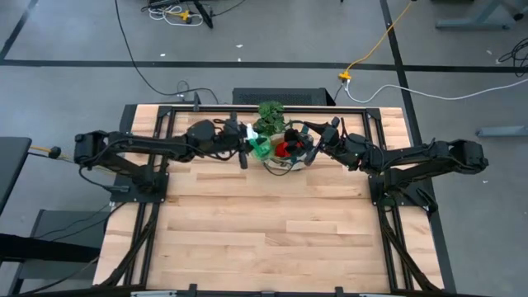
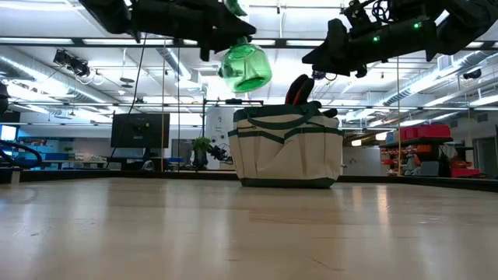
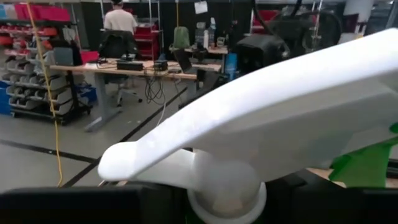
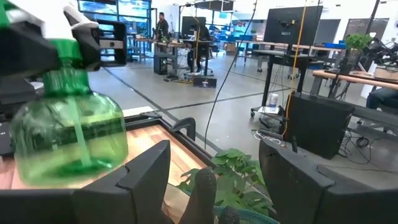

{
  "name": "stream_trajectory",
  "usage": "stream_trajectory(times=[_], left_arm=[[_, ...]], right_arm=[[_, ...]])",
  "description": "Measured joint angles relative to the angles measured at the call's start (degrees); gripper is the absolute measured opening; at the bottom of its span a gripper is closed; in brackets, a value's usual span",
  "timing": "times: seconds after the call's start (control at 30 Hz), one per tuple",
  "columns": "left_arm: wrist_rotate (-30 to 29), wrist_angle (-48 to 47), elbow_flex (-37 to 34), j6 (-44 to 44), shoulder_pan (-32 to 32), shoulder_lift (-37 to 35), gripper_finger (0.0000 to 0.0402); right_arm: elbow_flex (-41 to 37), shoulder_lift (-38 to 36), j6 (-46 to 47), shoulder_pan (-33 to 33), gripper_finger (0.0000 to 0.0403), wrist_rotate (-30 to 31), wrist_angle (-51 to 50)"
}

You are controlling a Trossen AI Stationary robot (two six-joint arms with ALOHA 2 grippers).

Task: Pick & Place Garden tools in Gardening bag
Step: Put the green spray bottle into the green gardening bag

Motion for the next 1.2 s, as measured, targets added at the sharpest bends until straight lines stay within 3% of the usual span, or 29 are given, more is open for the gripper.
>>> stream_trajectory(times=[0.3, 0.43, 1.2], left_arm=[[-0.12, -0.75, 8.09, 2.88, 0.09, 9.97, 0.0133], [-0.70, -5.66, 11.13, 4.37, 0.09, 12.25, 0.0133], [-3.41, -7.39, 11.72, 7.12, 0.33, 18.34, 0.0133]], right_arm=[[0.00, 0.00, -0.02, 0.02, 0.0247, -1.49, -0.02], [0.00, 0.00, -0.02, 0.00, 0.0247, -1.51, -0.02], [0.01, 0.00, 0.17, 0.00, 0.0247, -1.53, 0.24]])
